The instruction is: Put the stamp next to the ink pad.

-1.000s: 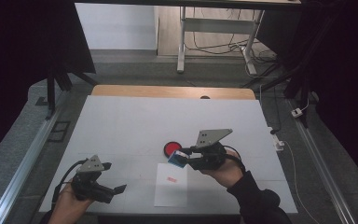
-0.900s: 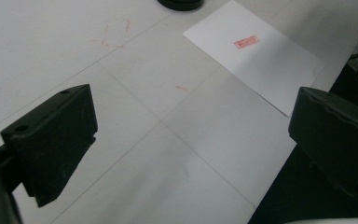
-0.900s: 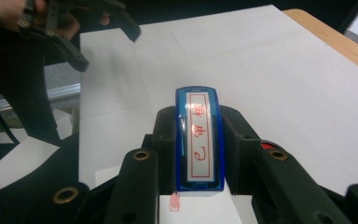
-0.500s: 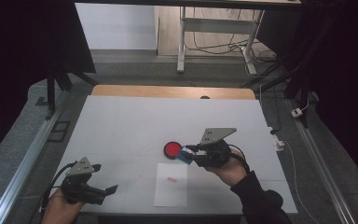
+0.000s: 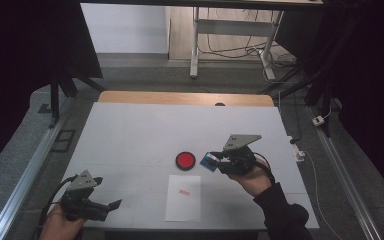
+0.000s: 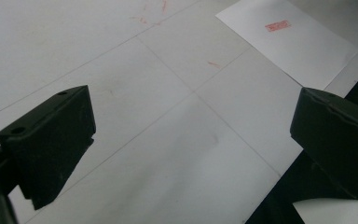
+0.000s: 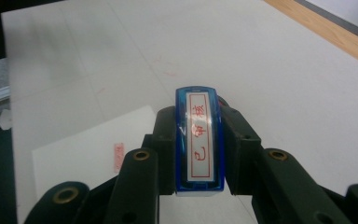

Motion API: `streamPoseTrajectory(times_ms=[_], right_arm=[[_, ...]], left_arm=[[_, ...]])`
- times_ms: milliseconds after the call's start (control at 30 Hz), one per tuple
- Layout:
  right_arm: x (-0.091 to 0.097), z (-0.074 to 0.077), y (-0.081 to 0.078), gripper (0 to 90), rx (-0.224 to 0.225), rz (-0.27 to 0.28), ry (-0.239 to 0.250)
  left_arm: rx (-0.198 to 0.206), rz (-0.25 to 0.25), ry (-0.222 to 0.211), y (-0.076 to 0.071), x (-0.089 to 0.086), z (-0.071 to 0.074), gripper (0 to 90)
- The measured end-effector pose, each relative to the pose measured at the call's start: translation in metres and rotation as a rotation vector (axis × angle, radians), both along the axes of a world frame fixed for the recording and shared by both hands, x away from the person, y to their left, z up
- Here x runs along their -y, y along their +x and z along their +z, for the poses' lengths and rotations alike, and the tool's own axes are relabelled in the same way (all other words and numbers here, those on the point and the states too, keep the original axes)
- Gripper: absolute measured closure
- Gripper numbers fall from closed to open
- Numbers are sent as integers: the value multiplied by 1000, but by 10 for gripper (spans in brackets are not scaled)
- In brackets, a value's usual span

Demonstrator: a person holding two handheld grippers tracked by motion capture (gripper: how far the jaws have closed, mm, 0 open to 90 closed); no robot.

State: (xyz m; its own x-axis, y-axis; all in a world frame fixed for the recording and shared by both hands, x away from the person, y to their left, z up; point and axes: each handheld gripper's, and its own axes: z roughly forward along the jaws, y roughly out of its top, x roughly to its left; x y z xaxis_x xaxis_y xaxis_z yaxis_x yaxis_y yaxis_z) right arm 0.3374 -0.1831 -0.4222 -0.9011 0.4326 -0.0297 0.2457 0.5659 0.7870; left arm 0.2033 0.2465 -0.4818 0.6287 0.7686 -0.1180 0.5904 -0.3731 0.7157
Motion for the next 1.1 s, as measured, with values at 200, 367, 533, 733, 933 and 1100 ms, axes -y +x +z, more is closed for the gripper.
streamPoseTrajectory(times_ms=[200, 367, 533, 733, 933, 1100], right_arm=[[13, -5, 8, 701, -5, -56, -22], [22, -11, 15, 701, -6, -105, -48], [29, -17, 21, 701, -7, -148, -74], [34, -27, 28, 700, -9, -188, -116], [38, -36, 34, 701, -17, -215, -134], [40, -42, 39, 701, -28, -230, -151]], left_arm=[[-5, 10, 6, 0, -2, 0, 6], [-6, 15, 9, -1, -2, 0, 6], [-9, 14, 18, 0, -2, -1, 7], [-16, 9, 24, 0, -1, -1, 13], [-18, 7, 26, 0, 0, -1, 15], [-19, 6, 26, 1, 0, -1, 16]])
